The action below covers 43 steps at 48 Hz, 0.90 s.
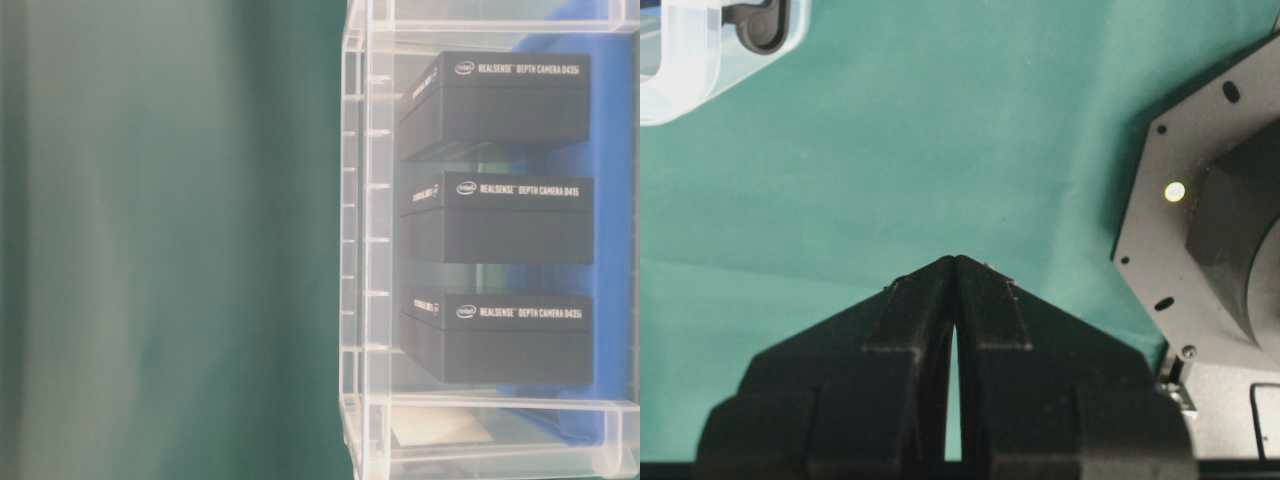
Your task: Take out the box from the case.
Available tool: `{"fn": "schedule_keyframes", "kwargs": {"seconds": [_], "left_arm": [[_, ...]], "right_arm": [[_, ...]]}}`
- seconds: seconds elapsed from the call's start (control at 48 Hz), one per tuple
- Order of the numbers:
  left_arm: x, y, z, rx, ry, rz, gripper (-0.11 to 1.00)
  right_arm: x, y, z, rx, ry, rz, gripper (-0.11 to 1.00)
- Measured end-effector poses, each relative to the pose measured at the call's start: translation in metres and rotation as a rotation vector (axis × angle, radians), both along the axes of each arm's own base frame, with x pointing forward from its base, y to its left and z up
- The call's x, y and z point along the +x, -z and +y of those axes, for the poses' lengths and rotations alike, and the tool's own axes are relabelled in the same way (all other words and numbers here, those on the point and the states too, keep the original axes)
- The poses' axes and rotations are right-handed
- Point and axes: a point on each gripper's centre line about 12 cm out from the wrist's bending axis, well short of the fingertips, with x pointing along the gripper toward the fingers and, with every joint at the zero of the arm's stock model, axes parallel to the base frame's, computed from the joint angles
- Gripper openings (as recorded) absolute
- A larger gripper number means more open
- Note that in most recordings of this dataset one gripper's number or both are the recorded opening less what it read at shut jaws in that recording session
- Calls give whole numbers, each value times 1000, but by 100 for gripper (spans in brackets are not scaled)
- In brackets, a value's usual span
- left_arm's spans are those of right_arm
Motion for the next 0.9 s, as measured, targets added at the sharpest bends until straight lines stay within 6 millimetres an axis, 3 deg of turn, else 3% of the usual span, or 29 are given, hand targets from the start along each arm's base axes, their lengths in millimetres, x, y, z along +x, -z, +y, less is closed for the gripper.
{"fn": "schedule_keyframes", "kwargs": {"seconds": [0.25, 0.688, 0.897], "left_arm": [[0, 0, 15, 40, -34, 2, 0], [-4, -3, 65, 105, -76, -7, 0], [-5, -3, 69, 108, -82, -7, 0]], "right_arm": [[-1, -1, -11, -41, 15, 2, 1], [-10, -2, -71, -97, 47, -7, 1], [-11, -2, -74, -100, 45, -5, 1]]}}
